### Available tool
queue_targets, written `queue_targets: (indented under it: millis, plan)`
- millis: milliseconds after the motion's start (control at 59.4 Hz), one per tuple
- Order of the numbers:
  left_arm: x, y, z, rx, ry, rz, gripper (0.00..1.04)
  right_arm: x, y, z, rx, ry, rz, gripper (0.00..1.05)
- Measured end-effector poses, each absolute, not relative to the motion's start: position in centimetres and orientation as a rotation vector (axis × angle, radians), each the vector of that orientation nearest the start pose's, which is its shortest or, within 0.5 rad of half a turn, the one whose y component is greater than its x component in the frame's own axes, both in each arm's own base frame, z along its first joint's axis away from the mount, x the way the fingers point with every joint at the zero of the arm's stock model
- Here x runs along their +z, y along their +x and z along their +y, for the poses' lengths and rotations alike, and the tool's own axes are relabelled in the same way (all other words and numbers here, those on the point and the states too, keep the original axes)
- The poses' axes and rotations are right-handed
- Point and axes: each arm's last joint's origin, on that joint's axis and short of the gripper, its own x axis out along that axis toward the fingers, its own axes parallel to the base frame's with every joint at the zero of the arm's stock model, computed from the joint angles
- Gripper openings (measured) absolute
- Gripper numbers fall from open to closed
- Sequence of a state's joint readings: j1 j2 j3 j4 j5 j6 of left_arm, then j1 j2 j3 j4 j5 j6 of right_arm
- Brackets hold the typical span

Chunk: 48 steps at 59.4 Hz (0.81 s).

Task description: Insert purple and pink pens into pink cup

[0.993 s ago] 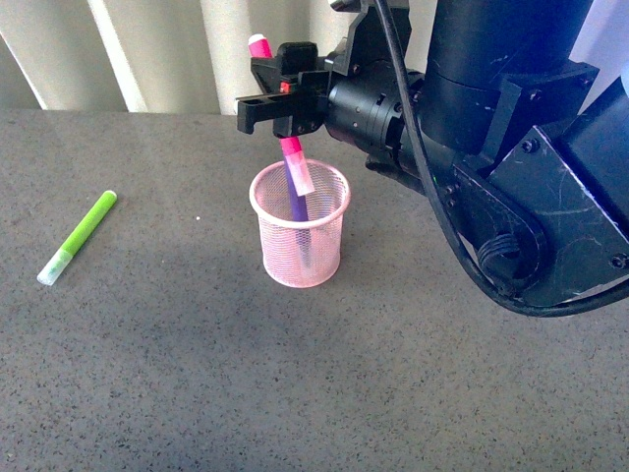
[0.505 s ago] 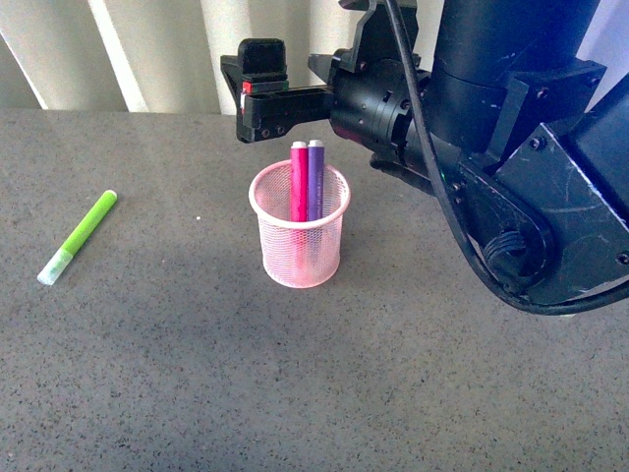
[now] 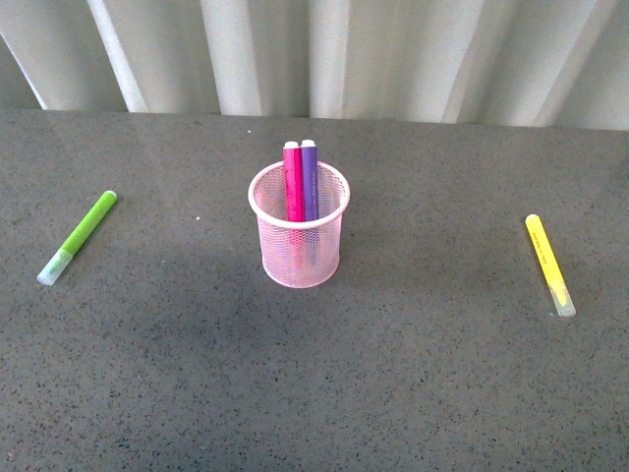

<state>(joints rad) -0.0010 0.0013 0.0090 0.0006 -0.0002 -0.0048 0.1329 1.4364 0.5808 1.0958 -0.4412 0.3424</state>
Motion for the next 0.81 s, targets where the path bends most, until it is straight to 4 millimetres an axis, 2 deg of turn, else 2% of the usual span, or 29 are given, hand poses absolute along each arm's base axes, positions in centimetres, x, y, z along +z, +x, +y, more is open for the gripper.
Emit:
queue_targets:
  millis: [151, 252, 337, 387, 555, 724, 808]
  plan:
    - [16.7, 9.7, 0.0, -0.001, -0.005, -0.008, 0.98, 25.6, 21.9, 2.1, 0.648, 0.308, -0.128, 0.98]
    - [16.7, 9.7, 0.0, -0.001, -0.005, -0.008, 0.98, 26.5, 18.9, 0.8, 0.268, 0.237, -0.102, 0.83]
    - [16.6, 9.7, 0.0, 0.002, -0.005, -0.008, 0.98, 24.6, 16.3, 0.1, 0.031, 0.118, -0.02, 0.68]
    - [16.7, 9.7, 0.0, 0.002, -0.005, -0.008, 0.98, 23.5, 15.4, 0.0, -0.003, 0.075, -0.003, 0.59]
    - [16.7, 9.7, 0.0, -0.001, -0.004, -0.008, 0.98, 21.6, 14.5, 0.0, -0.001, 0.02, 0.014, 0.32]
    - [16.7, 9.7, 0.0, 0.0, -0.005, -0.008, 0.98, 20.3, 13.6, 0.0, 0.0, 0.007, 0.005, 0.04]
    - [16.7, 9.7, 0.0, -0.001, -0.005, -0.008, 0.98, 19.9, 13.2, 0.0, 0.0, 0.004, 0.001, 0.04]
